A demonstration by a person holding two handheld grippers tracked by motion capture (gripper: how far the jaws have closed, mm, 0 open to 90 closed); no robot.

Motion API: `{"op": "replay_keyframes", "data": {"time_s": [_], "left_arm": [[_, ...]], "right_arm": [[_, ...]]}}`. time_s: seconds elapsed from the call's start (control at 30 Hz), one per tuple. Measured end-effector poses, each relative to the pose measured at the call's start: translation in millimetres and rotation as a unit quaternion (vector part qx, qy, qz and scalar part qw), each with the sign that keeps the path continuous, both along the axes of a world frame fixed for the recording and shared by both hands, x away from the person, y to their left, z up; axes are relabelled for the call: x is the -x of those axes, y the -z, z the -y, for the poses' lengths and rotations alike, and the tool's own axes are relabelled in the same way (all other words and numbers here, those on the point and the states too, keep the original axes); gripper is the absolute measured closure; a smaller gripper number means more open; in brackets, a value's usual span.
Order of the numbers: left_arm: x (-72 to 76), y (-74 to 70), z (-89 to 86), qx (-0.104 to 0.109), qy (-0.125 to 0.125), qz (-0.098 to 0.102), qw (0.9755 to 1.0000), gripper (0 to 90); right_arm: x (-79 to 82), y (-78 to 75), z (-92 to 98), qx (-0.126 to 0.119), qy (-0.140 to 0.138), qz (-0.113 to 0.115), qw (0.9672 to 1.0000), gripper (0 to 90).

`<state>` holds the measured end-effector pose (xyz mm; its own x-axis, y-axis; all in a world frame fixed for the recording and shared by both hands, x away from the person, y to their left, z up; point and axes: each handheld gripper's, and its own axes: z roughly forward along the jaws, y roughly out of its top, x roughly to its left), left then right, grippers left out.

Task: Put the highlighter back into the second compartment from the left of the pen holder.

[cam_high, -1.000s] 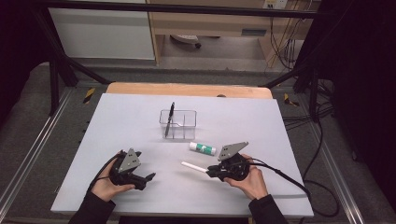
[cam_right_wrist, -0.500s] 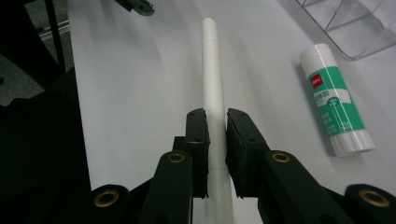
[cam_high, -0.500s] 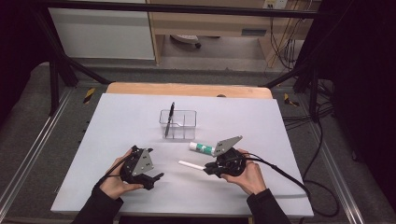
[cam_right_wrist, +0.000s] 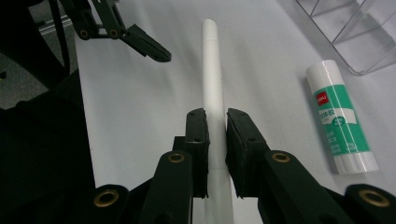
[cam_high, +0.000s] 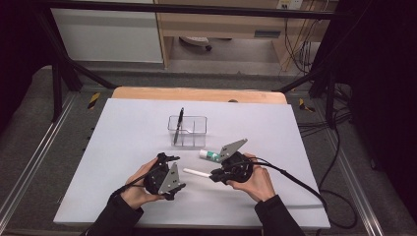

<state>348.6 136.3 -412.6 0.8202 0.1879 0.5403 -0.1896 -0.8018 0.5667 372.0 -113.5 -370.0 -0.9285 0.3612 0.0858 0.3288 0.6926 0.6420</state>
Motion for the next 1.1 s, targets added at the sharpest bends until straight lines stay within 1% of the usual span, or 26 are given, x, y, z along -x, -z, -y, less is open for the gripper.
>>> {"op": "replay_keyframes", "data": {"time_s": [0.07,0.13,0.2,0.27,0.33,0.37,0.47,0.53,0.6,0.67,0.73,0.77,0.93,1.0,1.07,1.1], "left_arm": [[0.1,-2.2,4.9,-0.006,0.009,0.013,0.9999,15.3],[0.5,-3.3,9.5,-0.007,0.017,0.022,0.9996,18.0],[0.6,-3.9,13.7,-0.018,0.024,0.030,0.9991,19.8],[1.1,-3.6,18.4,-0.033,0.032,0.047,0.9978,21.5],[1.4,-4.1,21.8,-0.040,0.040,0.055,0.9969,24.6],[1.8,-3.8,23.7,-0.039,0.045,0.055,0.9967,26.3],[3.7,-3.2,28.8,-0.044,0.055,0.066,0.9953,32.1],[4.5,-3.1,31.4,-0.046,0.059,0.074,0.9944,35.8],[4.8,-3.4,33.1,-0.046,0.062,0.082,0.9937,39.6],[4.9,-4.2,34.6,-0.051,0.063,0.090,0.9926,43.2],[5.6,-3.8,36.2,-0.050,0.066,0.098,0.9918,48.2],[6.0,-4.3,37.1,-0.056,0.067,0.104,0.9908,50.2],[7.5,-3.0,40.7,-0.060,0.074,0.114,0.9888,61.2],[8.0,-2.6,42.8,-0.061,0.077,0.117,0.9882,63.8],[8.5,-2.5,44.5,-0.065,0.082,0.124,0.9867,66.3],[8.9,-2.4,45.5,-0.065,0.083,0.125,0.9865,67.6]], "right_arm": [[-0.7,0.4,-2.3,0.001,0.000,-0.004,1.0000,79.1],[-1.6,1.2,-4.8,0.005,0.003,-0.006,1.0000,79.1],[-2.5,1.5,-6.4,0.008,0.004,-0.006,0.9999,79.1],[-2.9,0.8,-8.5,0.010,0.001,-0.007,0.9999,79.1],[-3.1,0.1,-9.9,0.010,0.002,-0.009,0.9999,79.1],[-3.2,-0.4,-10.6,0.010,0.004,-0.010,0.9999,79.1],[-3.9,-2.2,-13.6,0.008,0.009,-0.013,0.9998,79.1],[-4.9,-2.4,-14.7,0.007,0.008,-0.012,0.9999,79.1],[-5.5,-3.0,-15.9,0.009,0.012,-0.016,0.9998,79.1],[-6.2,-3.1,-17.0,0.007,0.014,-0.014,0.9998,79.1],[-6.8,-4.1,-17.7,0.007,0.016,-0.014,0.9998,79.1],[-6.8,-4.4,-18.3,0.006,0.017,-0.013,0.9998,79.1],[-7.1,-6.7,-19.2,0.007,0.024,-0.014,0.9996,79.1],[-7.4,-7.0,-18.9,0.006,0.024,-0.012,0.9996,79.1],[-7.3,-7.7,-18.7,0.008,0.028,-0.011,0.9995,79.1],[-7.2,-8.0,-18.6,0.007,0.029,-0.012,0.9995,79.1]]}}
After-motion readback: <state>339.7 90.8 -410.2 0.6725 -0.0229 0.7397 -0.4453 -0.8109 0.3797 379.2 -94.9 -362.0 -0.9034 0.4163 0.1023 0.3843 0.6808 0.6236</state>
